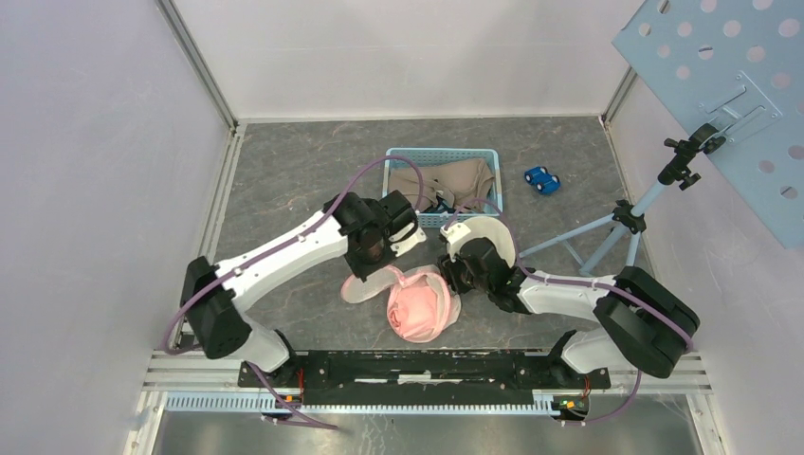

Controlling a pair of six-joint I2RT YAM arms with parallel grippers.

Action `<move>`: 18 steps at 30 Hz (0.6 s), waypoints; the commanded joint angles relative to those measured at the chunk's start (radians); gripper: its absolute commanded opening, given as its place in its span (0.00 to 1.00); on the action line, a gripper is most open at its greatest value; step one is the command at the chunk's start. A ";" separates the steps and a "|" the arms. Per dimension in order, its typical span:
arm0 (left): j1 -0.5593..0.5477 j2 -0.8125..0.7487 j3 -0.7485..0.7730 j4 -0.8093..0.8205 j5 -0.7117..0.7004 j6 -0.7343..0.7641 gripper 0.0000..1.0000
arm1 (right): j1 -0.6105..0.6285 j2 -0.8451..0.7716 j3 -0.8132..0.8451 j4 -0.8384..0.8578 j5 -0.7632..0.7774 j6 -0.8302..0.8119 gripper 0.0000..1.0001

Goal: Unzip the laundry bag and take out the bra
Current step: Open the laundry bag at the center of the board.

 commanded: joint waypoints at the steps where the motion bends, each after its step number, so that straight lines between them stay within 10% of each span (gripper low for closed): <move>1: 0.066 0.095 0.018 -0.012 0.100 -0.051 0.02 | -0.014 -0.034 0.048 -0.015 0.050 -0.035 0.52; 7: 0.175 0.181 0.021 0.046 0.054 -0.038 0.04 | -0.014 -0.055 0.078 -0.047 0.056 -0.059 0.54; 18: 0.273 0.237 0.101 0.111 -0.162 -0.032 0.48 | -0.015 -0.129 0.148 -0.102 0.036 -0.060 0.63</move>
